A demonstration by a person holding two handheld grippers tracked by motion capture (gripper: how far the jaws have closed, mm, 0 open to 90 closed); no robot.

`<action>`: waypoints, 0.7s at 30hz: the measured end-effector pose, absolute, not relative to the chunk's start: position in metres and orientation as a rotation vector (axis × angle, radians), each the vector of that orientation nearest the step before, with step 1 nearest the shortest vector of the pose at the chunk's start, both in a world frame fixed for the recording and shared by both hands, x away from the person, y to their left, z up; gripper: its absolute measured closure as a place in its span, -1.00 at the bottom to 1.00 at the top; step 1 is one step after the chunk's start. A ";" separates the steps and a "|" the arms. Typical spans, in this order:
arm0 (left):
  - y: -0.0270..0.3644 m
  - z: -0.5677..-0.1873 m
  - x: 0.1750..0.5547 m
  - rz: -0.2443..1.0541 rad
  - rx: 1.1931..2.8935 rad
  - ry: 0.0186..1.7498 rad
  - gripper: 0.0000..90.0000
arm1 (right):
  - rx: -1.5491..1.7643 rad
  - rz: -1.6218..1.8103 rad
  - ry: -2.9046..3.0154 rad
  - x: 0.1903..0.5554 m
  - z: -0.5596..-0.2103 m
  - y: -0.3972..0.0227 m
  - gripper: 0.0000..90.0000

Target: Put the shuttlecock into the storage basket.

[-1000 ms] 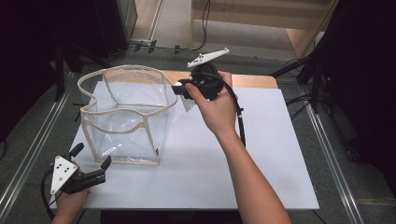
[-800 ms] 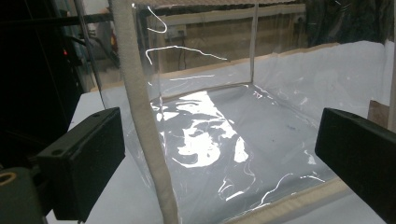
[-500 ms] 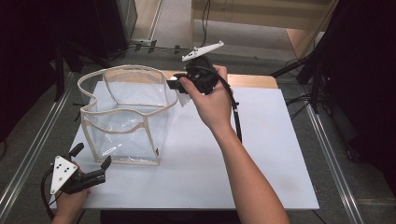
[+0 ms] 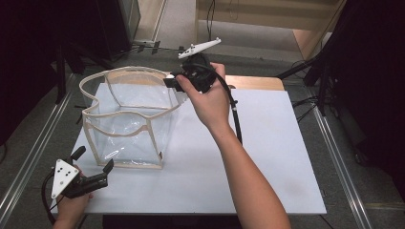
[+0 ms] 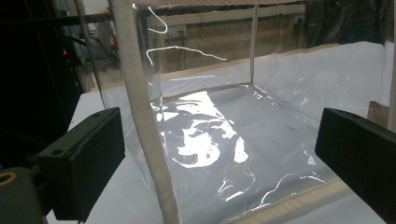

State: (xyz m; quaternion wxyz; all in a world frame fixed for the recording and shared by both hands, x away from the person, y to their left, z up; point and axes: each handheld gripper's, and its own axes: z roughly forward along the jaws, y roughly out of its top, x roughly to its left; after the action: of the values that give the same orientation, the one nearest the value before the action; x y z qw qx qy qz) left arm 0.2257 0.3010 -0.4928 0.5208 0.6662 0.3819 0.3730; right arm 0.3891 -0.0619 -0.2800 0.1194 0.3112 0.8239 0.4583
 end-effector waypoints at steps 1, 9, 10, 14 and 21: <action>0.301 -0.493 0.226 0.894 1.597 0.915 -0.95 | 0.905 1.341 2.409 0.390 -0.281 -0.061 0.40; 0.301 -0.493 0.226 0.895 1.598 0.914 -0.95 | 0.890 1.355 2.413 0.395 -0.284 -0.053 0.40; 0.301 -0.493 0.226 0.895 1.598 0.914 -0.95 | 0.891 1.355 2.414 0.396 -0.285 -0.052 0.40; 0.301 -0.493 0.226 0.895 1.598 0.914 -0.95 | 0.886 1.361 2.413 0.398 -0.288 -0.047 0.40; 0.302 -0.493 0.226 0.894 1.598 0.913 -0.95 | 0.877 1.365 2.415 0.402 -0.294 -0.041 0.40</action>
State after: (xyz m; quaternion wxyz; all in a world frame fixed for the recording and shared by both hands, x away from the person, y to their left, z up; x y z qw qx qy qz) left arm 0.2258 0.3015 -0.4926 0.5208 0.6667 0.3811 0.3730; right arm 0.4019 -0.0405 -0.2939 0.1158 0.2994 0.8245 0.4659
